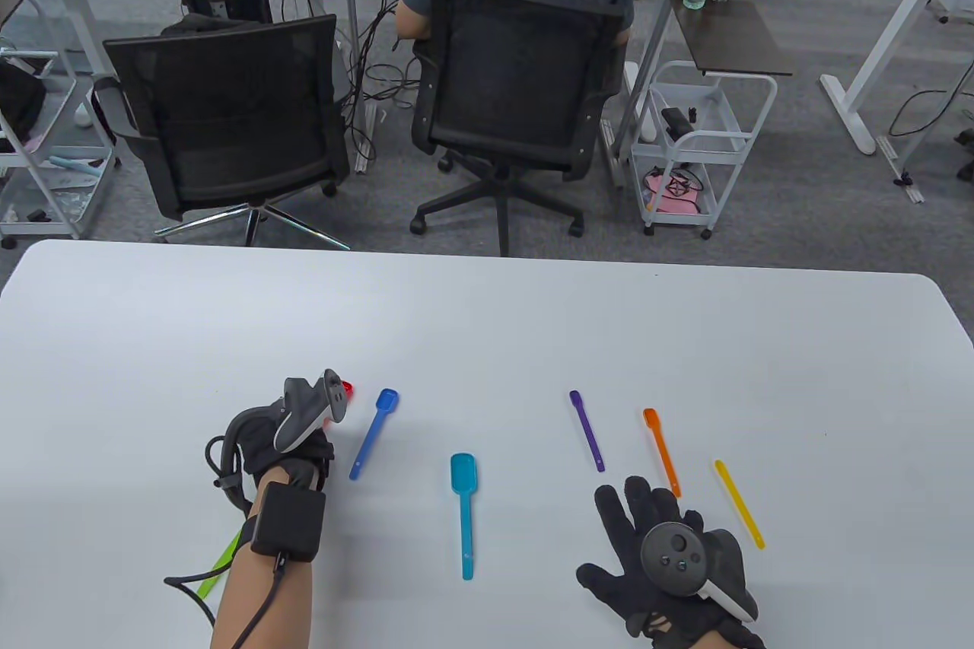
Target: Nest measuring spoons
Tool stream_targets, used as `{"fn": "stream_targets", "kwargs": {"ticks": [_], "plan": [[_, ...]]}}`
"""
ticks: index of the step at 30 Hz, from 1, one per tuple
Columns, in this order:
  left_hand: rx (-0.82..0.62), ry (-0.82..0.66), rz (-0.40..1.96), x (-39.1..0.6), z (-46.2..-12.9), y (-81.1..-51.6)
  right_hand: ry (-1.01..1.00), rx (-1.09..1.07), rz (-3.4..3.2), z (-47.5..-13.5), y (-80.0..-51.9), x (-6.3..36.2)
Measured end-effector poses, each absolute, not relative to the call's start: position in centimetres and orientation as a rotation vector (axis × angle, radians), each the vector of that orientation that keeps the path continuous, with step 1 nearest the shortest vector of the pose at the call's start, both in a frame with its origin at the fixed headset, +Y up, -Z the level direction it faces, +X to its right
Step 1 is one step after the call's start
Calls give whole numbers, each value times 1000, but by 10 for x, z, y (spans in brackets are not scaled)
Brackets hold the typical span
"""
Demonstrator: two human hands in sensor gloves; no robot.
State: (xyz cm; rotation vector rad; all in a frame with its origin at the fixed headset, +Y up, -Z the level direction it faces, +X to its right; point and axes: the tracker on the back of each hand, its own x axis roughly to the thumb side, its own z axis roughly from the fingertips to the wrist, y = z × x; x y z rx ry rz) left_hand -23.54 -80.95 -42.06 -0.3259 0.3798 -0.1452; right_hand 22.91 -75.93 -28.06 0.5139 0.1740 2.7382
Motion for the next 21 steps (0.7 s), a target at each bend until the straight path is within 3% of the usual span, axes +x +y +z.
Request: {"fn": "stream_targets", "kwargs": {"ticks": [21], "plan": [[-294,384,-147,-235,-421,-812,170,512,2732,-281,-760,231]]}}
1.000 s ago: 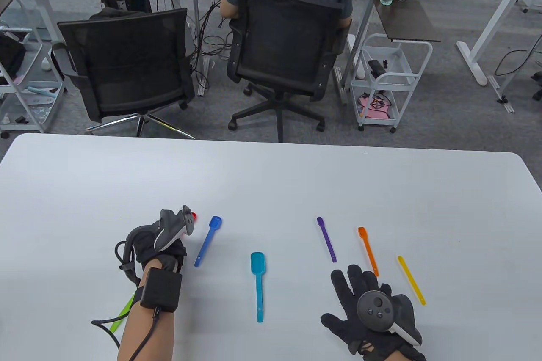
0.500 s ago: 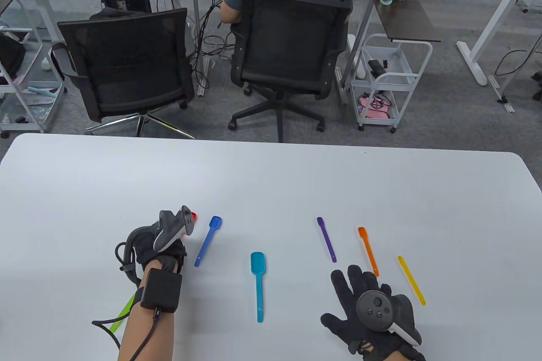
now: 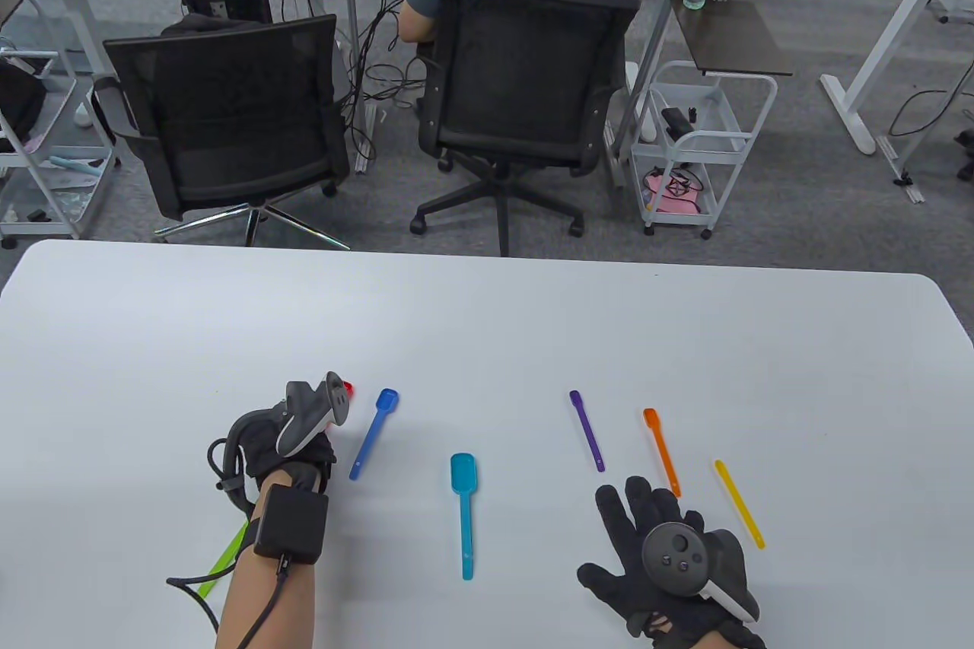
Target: Nest measuring spoons
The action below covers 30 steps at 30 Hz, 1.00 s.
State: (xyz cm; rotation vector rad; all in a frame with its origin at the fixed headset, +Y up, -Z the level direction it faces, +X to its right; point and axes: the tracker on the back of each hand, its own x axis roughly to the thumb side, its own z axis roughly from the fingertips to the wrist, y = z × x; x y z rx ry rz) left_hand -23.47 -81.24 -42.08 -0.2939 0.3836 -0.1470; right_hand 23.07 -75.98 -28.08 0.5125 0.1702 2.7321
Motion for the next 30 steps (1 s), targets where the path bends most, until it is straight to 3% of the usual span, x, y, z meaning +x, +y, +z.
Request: {"fn": "stream_targets", "kwargs": {"ticks": [30], "plan": [[-227,392,-130,-236,-418,-812,162,518,2727,-281,-760,232]]}}
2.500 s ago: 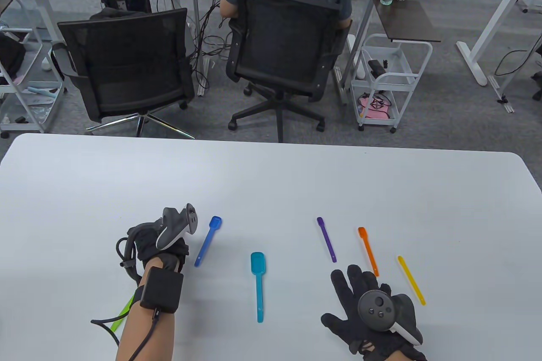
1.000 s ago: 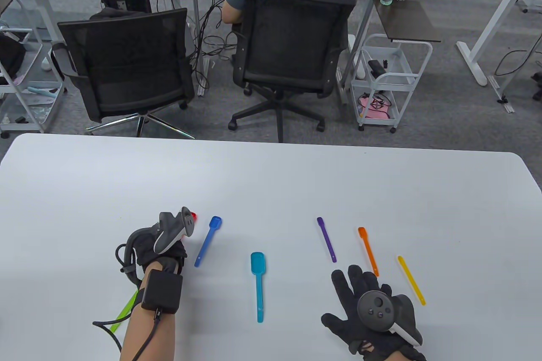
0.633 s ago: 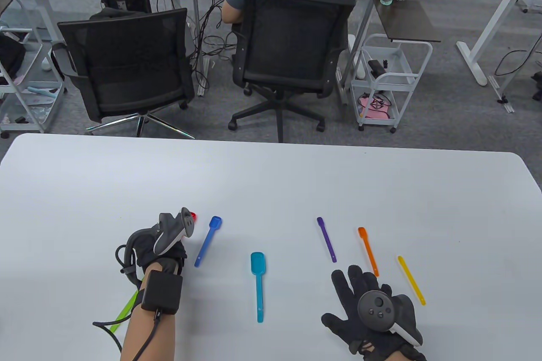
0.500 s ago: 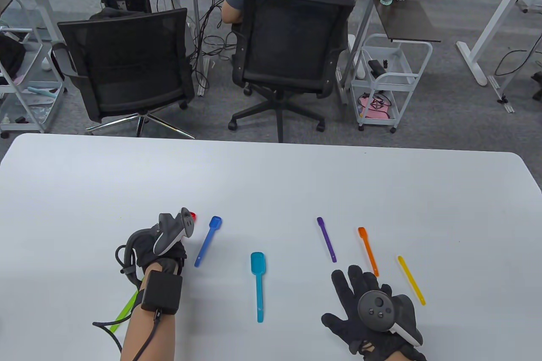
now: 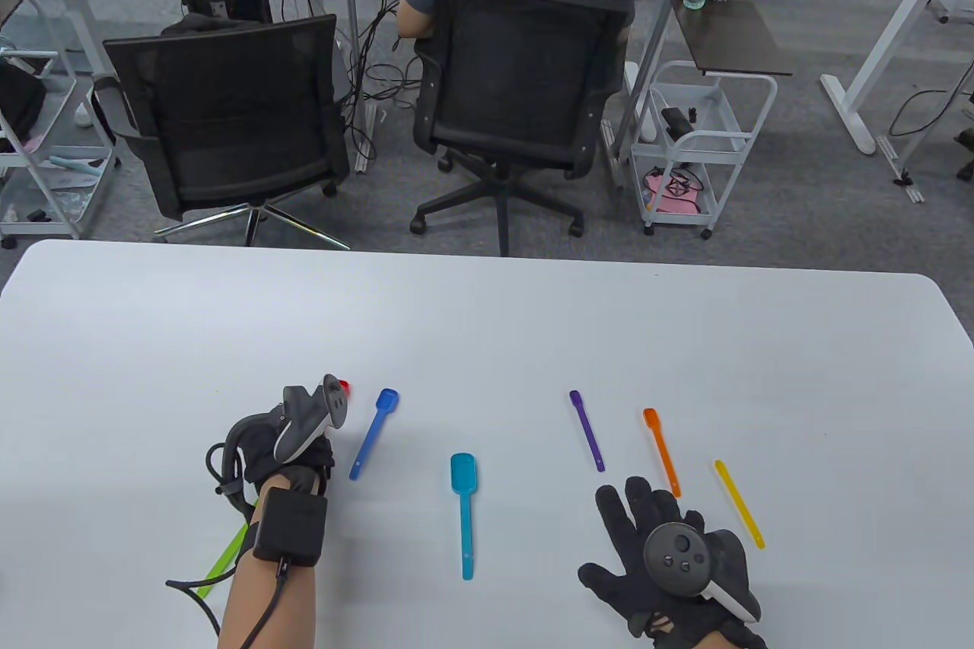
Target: Nest measuring spoons
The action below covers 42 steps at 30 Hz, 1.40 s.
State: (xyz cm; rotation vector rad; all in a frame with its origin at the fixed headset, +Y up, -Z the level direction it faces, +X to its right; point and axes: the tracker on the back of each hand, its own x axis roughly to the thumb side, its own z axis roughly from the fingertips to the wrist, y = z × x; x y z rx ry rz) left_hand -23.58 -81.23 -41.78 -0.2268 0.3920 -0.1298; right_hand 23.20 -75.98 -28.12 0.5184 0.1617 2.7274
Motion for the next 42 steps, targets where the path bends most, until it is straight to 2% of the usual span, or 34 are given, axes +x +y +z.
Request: {"fn": "stream_targets", "kwargs": {"ticks": [14,22,33,42], "plan": [[-177,398,-133,-220,-400,-783,151,533,2714,-279,-760,233],[-150,463,-98,-198,-379,-767,134,546,2723,-274,-759,233],[-137,550,-43,-142,-339,-753,129,570,2731,-271,-759,232],[-145,548,11,-97,-312,-763,126,597,2740,-269,-759,229]]}}
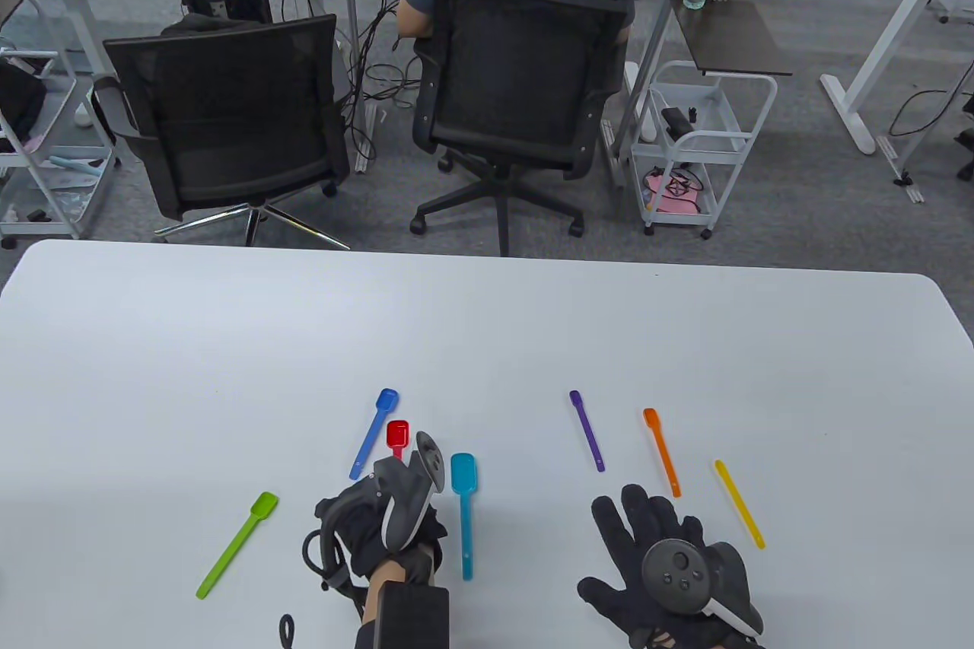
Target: Nest measuring spoons
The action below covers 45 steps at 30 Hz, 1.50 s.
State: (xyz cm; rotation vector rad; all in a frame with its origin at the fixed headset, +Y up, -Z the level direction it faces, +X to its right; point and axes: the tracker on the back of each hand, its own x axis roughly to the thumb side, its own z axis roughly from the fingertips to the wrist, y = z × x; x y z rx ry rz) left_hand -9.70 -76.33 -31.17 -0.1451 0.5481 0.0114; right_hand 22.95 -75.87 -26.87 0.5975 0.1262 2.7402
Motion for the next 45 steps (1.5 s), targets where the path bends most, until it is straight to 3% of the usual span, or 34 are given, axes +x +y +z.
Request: {"fn": "stream_targets", "kwargs": {"ticks": [14,45], "plan": [[-129,502,81,-46,-290,-781,114,609,2730,-267,-758,230],[-119,468,72,-30,-277,-786,109,614,2717,-266,-756,231]]}}
